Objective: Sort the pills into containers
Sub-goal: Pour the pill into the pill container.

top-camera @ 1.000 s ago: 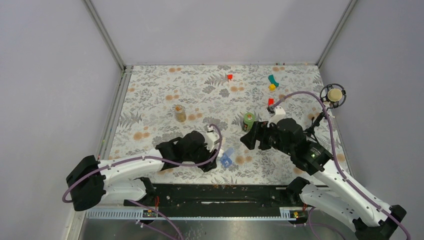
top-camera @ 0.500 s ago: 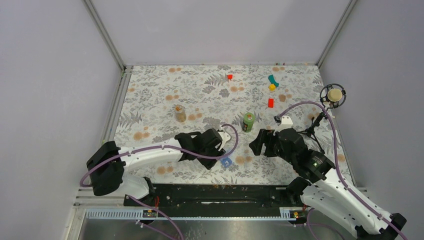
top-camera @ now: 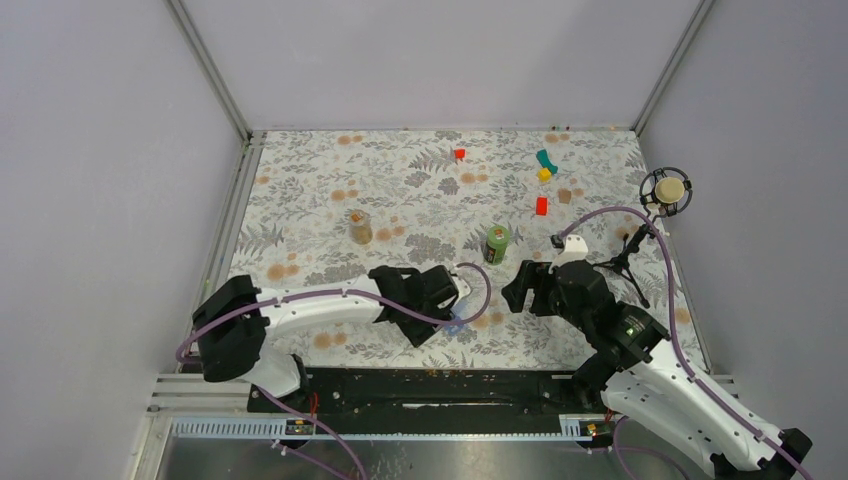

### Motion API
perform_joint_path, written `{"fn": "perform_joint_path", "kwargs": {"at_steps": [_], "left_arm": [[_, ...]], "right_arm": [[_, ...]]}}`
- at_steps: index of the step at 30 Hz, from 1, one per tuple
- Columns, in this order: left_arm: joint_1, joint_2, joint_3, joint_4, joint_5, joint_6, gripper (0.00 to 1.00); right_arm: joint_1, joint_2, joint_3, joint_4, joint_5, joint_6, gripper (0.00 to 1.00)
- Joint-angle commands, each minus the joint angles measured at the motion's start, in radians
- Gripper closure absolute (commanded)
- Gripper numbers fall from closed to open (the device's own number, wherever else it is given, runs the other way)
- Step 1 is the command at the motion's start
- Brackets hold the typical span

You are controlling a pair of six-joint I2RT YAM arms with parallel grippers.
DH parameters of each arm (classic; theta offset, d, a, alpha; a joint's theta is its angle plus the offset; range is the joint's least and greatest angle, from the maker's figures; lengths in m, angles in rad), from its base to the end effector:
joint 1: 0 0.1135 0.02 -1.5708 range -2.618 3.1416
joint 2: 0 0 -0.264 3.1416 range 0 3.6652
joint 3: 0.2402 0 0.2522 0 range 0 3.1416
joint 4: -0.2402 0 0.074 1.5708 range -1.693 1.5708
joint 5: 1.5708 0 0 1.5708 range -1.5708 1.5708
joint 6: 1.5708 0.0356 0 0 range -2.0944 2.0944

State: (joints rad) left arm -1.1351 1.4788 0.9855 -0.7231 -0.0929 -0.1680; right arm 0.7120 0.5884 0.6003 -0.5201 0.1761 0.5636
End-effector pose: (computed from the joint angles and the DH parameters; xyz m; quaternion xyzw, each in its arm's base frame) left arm 0.1203 -0.2505 0.2106 0.4499 0.8743 -0.0704 0.1677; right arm 0.1100 0.0867 0.2699 -0.0192 0.8597 0.2396 0.4506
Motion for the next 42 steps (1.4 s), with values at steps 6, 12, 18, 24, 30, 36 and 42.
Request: {"fn": "perform_joint_path", "kwargs": {"at_steps": [6,12,18,24,30,36,42], "left_arm": [[-0.054,0.113,0.128,-0.102,-0.131,0.015,1.0],[-0.055,0.146,0.154,-0.106,-0.141,0.023,1.0],[-0.063,0.176,0.177,-0.146,-0.162,0.028,1.0],[-0.075,0.206,0.2,-0.196,-0.183,0.025,1.0],[-0.078,0.211,0.218,-0.224,-0.197,0.033,1.0],[-0.084,0.244,0.235,-0.257,-0.212,0.039,1.0],[-0.093,0.264,0.257,-0.271,-0.225,0.029,1.0]], "right_arm": [[-0.005,-0.013,-0.015,0.017,0.03,0.009,0.15],[-0.004,-0.015,-0.014,0.021,0.021,0.006,0.14],[-0.005,-0.016,-0.021,0.021,0.02,0.005,0.14],[-0.004,-0.022,-0.025,0.022,0.022,0.006,0.13],[-0.005,-0.021,-0.028,0.022,0.027,0.005,0.13],[-0.005,-0.018,-0.03,0.021,0.034,0.002,0.13],[-0.005,-0.016,-0.031,0.022,0.036,0.002,0.13]]}}
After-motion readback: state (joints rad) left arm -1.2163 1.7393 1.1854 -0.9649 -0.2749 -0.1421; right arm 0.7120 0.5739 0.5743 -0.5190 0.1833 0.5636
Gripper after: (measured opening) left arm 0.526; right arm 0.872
